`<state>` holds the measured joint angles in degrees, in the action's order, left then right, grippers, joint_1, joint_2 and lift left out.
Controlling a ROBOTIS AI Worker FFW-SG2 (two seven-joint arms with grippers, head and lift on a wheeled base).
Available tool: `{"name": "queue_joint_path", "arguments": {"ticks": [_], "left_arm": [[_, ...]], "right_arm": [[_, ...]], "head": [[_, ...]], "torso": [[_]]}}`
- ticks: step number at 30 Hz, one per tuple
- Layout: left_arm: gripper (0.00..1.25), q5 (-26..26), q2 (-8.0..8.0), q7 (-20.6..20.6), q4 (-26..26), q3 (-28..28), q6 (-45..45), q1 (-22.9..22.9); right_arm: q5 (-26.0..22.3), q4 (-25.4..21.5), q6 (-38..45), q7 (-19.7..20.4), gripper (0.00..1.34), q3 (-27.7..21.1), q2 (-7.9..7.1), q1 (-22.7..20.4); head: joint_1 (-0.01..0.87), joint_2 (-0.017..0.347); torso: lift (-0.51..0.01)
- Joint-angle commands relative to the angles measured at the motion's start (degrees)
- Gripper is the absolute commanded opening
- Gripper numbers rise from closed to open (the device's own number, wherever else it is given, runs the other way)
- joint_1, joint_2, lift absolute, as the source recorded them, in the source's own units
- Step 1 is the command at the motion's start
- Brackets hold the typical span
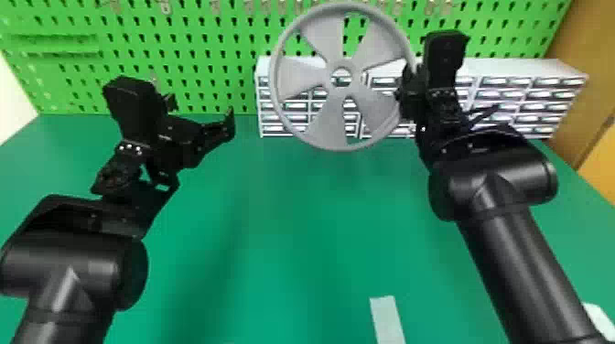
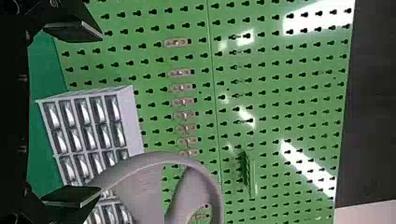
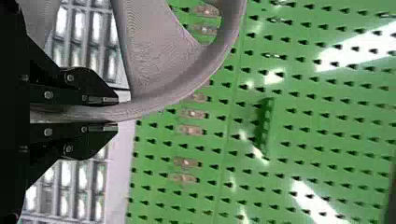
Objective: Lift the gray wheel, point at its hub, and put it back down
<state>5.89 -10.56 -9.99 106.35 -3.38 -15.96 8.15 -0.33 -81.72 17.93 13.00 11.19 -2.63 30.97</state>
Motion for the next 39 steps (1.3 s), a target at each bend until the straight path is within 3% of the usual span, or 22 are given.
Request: {"name": "queue_joint_path", "arguments": {"ticks": [1,15,24,28,39], "left_arm": [[1.12,0.0,0.01,-0.47,1.14,0.3,-1.27,-1.11],[1.12,1.58,0.01,-2.14,3.16,0.74,-2.67,-3.31],[1.12,2.46,0.01,-4.51,5.1,1.88,-3.11,-4.63],[1.12,2.81,0.01,-5.66,5.63,2.41,-3.11,-5.16],[1.12,2.46,0.01,-8.91,7.29,3.9,-4.17,-6.21]], "right_arm": [[0.85,0.95,-6.77,0.98,0.03,1.2,-0.79,-0.04],[3.32,6.57,-24.35,2.12,0.03,2.26,-1.85,0.58],[4.02,9.74,-30.59,2.12,0.03,3.4,-2.38,2.16],[3.58,12.11,-34.9,2.12,0.03,4.72,-3.08,3.3],[0.77,18.0,-41.84,2.12,0.03,5.86,-2.99,5.33]], "head": [[0.692,0.048],[0.692,0.048],[0.692,0.048],[0.692,0.048],[0.692,0.048]], "torso": [[-0.088],[-0.088],[-0.088],[-0.088],[-0.088]]}}
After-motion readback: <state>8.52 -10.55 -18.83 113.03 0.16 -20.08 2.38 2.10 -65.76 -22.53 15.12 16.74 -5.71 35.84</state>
